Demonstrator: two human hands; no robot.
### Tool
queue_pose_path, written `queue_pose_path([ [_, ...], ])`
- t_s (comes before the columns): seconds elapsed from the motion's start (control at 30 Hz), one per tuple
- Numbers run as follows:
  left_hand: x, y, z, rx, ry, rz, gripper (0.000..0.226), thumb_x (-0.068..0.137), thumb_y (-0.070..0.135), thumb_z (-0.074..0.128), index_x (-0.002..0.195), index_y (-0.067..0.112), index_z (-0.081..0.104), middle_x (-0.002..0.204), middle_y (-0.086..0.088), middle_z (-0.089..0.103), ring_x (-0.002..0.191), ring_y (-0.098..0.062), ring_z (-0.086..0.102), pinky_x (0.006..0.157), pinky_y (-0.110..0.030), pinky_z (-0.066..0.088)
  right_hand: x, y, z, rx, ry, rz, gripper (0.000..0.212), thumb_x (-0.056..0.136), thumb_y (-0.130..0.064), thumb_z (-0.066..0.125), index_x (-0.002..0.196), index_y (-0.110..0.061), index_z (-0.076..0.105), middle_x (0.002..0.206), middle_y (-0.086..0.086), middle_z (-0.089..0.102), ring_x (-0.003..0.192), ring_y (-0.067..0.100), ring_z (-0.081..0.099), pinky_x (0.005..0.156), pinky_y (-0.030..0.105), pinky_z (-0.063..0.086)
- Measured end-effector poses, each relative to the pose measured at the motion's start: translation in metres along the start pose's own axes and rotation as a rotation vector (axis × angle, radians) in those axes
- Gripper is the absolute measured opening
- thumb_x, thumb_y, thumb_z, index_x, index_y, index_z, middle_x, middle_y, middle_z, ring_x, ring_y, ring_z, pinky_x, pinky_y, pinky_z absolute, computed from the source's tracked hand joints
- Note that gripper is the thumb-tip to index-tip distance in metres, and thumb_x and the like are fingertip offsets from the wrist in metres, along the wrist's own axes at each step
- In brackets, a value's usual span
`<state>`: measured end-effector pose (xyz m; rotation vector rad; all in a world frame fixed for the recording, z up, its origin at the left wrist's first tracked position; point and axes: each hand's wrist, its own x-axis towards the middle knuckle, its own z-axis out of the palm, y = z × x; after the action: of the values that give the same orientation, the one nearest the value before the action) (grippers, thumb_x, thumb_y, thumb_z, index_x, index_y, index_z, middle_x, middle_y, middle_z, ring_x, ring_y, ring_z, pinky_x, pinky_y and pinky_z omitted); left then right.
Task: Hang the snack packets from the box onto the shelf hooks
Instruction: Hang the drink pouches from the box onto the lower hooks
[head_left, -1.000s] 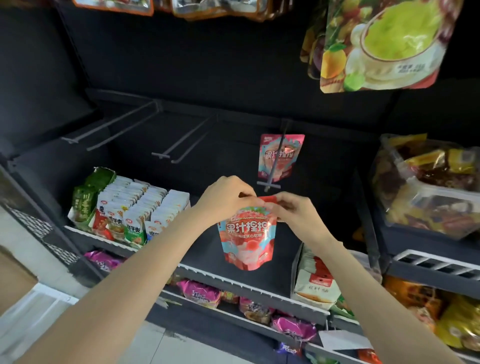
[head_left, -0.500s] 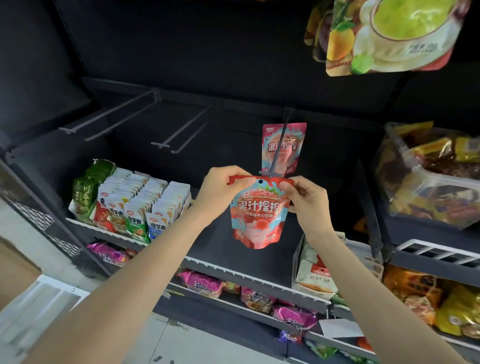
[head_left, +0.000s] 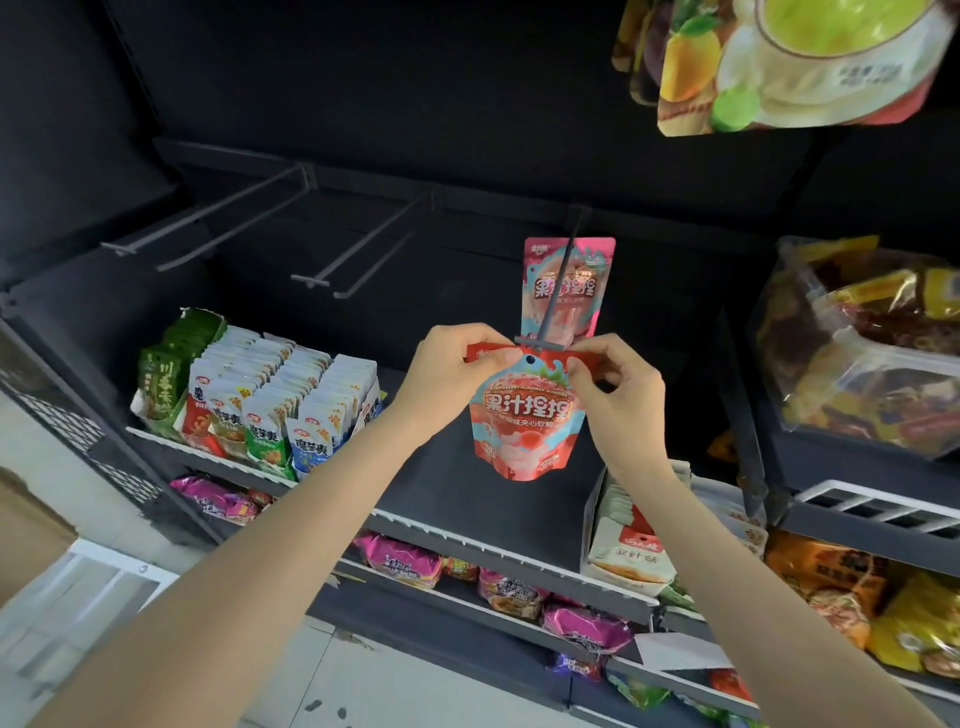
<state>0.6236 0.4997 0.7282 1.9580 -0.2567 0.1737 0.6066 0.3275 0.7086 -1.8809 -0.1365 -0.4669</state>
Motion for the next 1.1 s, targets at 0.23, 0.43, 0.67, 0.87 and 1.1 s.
queue_pose_path([
  [0.23,0.0,0.0,0.003,0.001,0.025,0.019,0.005,0.087,0.019,0.065,0.085,0.022,0.068,0.08,0.01,0.069,0.079,-0.005,0.067,0.067,-0.018,0.051,0.006,-0.002,0.001,-0.045,-0.102,-0.061,0.011,0.087,-0.019,0.067,0.094,-0.025,0.062,0.095,-0.007,0.066,0.092,0.006,0.063,0.08,0.019,0.053],
  [0.43,0.005,0.0,0.005,0.048,0.029,0.047,0.007,0.087,0.015,0.063,0.091,0.015,0.07,0.081,0.012,0.067,0.077,-0.001,0.064,0.068,-0.015,0.049,0.012,0.001,0.002,-0.058,-0.107,-0.076,0.007,0.089,-0.015,0.064,0.094,-0.02,0.065,0.092,-0.008,0.066,0.09,0.007,0.063,0.08,0.022,0.053],
  [0.67,0.04,-0.001,0.009,0.035,-0.008,0.05,0.005,0.086,0.015,0.066,0.089,0.016,0.07,0.086,0.006,0.069,0.083,-0.007,0.065,0.074,-0.025,0.054,0.038,0.006,0.006,-0.093,-0.068,-0.064,0.008,0.088,-0.014,0.064,0.095,-0.012,0.067,0.092,-0.006,0.068,0.088,0.005,0.064,0.079,0.021,0.053],
  [0.87,0.089,-0.007,0.022,0.008,-0.015,0.023,0.009,0.085,0.013,0.067,0.093,0.014,0.071,0.088,0.006,0.068,0.084,-0.006,0.064,0.075,-0.02,0.05,0.082,0.019,0.006,-0.138,-0.022,-0.019,0.01,0.087,-0.012,0.064,0.095,-0.016,0.07,0.089,-0.011,0.068,0.086,0.004,0.064,0.08,0.023,0.053],
  [1.1,0.138,-0.008,0.04,0.186,0.067,0.051,0.013,0.09,0.013,0.059,0.1,0.011,0.068,0.109,-0.004,0.063,0.095,-0.013,0.06,0.08,-0.026,0.05,0.138,0.038,0.013,-0.307,0.074,-0.065,0.011,0.087,-0.011,0.065,0.096,-0.012,0.071,0.1,0.003,0.065,0.087,0.01,0.06,0.072,0.009,0.041],
])
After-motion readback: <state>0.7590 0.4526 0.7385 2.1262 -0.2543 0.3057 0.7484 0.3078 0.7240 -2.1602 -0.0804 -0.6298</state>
